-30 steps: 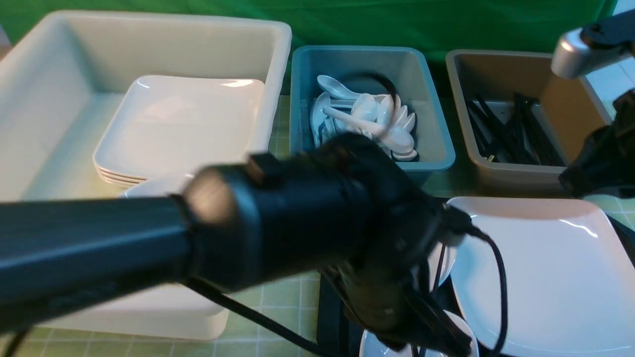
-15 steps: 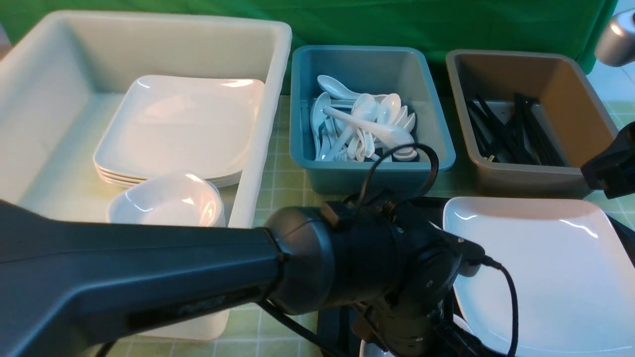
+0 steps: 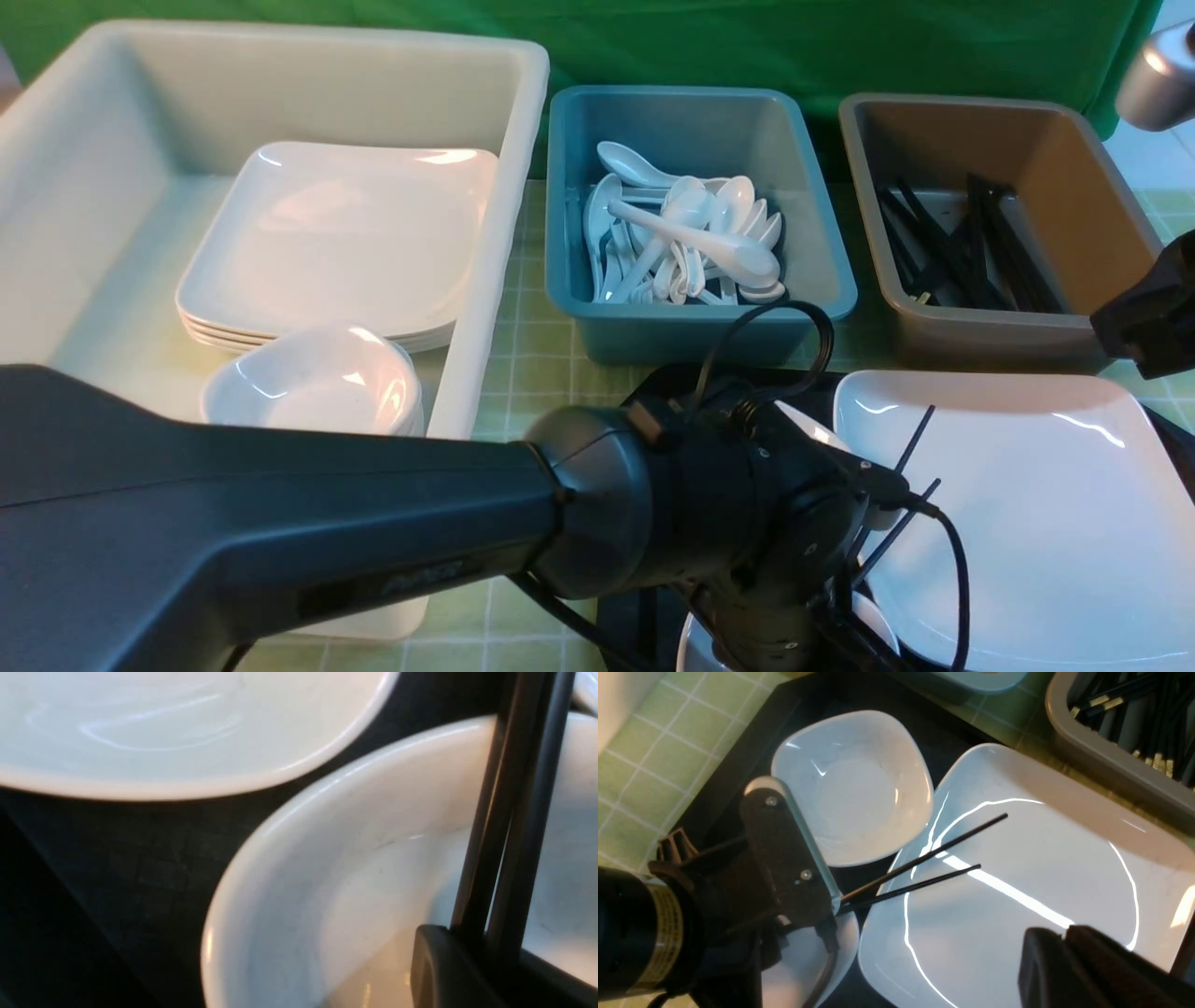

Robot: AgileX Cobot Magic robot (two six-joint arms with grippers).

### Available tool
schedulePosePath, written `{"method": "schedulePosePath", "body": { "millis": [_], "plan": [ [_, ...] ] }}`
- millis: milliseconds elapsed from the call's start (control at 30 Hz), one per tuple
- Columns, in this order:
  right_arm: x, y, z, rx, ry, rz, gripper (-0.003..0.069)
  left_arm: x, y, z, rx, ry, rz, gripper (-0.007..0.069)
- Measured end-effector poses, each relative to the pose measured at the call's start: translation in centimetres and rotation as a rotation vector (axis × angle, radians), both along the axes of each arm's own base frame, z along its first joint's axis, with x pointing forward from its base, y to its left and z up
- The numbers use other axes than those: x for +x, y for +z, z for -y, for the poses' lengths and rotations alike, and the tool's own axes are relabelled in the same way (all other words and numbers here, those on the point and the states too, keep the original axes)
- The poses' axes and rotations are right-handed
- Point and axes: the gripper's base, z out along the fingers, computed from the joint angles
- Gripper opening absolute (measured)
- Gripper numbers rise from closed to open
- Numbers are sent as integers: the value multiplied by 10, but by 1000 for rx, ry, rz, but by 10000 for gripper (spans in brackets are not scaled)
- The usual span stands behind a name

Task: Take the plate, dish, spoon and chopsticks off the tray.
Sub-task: Use the left arm to grab a pair of chopsticks from the plate, then use the left arm to put the chopsticks into the small storage box on the right

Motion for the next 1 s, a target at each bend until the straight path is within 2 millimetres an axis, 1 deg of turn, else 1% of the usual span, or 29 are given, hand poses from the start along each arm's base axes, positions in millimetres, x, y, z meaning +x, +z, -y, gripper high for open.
{"method": "schedulePosePath", "body": {
  "millis": [133, 200, 233, 267, 333, 433, 533, 600, 633, 700, 733, 767, 833, 900, 933, 967, 1000],
  "plan": [
    [0, 0, 0, -2, 2, 1, 64, 1, 7, -2, -3, -13, 27, 17],
    [0, 0, 0, -2, 2, 1, 69, 1, 18, -3, -20, -23, 52, 17],
    [0, 0, 0, -2, 3, 1, 70, 1, 29, -3, -36, -31, 70, 17],
    [0, 0, 0, -2, 3, 1, 71, 1, 33, -2, -45, -37, 78, 17],
    [0, 0, 0, -2, 3, 1, 71, 4, 52, 2, -79, -64, 116, 17],
    [-1, 3, 2, -7, -3, 30, 71, 14, 79, 9, -130, -98, 178, 17],
    [-5, 13, 9, -34, -49, 86, 71, 33, 102, 13, -173, -86, 227, 17],
    [-11, 28, 18, -44, -109, 157, 71, 54, 117, 16, -210, -72, 268, 17],
    [-13, 32, 20, -48, -119, 173, 71, 60, 121, 18, -220, -71, 279, 17],
    [-23, 48, 26, -27, -153, 245, 71, 81, 131, 24, -256, -78, 329, 17],
    [-25, 50, 27, -22, -156, 252, 70, 83, 129, 25, -254, -79, 331, 17],
    [-31, 55, 29, -5, -162, 274, 67, 98, 137, 32, -290, -81, 374, 17],
    [-36, 58, 31, 3, -166, 284, 61, 112, 142, 40, -324, -80, 412, 17],
    [-37, 58, 31, 2, -168, 279, 60, 126, 141, 50, -363, -85, 451, 17],
    [-37, 58, 31, 2, -169, 277, 60, 129, 136, 54, -365, -86, 451, 17],
    [-37, 57, 31, 1, -169, 275, 60, 133, 139, 56, -382, -84, 467, 17],
    [-37, 57, 31, -1, -169, 271, 61, 142, 130, 63, -395, -90, 487, 17]
  ]
}}
